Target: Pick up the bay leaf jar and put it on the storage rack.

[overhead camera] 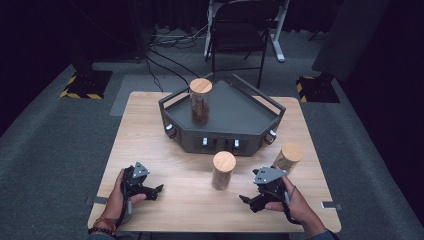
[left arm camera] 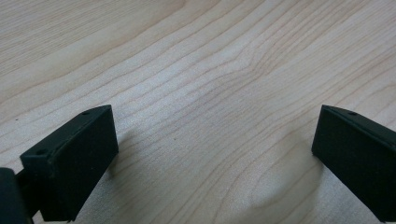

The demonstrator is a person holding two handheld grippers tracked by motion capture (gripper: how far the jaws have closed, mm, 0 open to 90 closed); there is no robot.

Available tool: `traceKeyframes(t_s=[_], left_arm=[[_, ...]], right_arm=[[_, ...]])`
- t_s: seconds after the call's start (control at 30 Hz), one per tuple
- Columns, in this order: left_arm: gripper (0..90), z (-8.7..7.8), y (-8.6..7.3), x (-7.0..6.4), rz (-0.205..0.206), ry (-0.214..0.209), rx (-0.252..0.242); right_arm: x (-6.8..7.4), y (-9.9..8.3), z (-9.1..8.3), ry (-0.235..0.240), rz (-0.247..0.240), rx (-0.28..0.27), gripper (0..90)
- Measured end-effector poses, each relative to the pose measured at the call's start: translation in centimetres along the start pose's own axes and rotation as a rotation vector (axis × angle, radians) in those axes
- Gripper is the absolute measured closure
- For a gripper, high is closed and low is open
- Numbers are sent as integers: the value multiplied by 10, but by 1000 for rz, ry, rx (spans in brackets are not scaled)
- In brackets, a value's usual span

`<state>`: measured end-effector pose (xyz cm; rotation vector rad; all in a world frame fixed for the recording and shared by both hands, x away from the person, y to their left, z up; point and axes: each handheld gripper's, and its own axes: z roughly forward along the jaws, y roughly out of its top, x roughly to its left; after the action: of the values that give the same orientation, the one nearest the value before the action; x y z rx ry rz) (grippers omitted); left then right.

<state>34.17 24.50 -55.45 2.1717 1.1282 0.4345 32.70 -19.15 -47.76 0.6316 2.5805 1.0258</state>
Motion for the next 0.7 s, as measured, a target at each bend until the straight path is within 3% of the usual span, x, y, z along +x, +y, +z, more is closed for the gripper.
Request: traceKeyframes(t_s=[0.7], left_arm=[[0,0,0,0,1,-1,0]], right_arm=[[-3,26,8,25,-10,-4,26]])
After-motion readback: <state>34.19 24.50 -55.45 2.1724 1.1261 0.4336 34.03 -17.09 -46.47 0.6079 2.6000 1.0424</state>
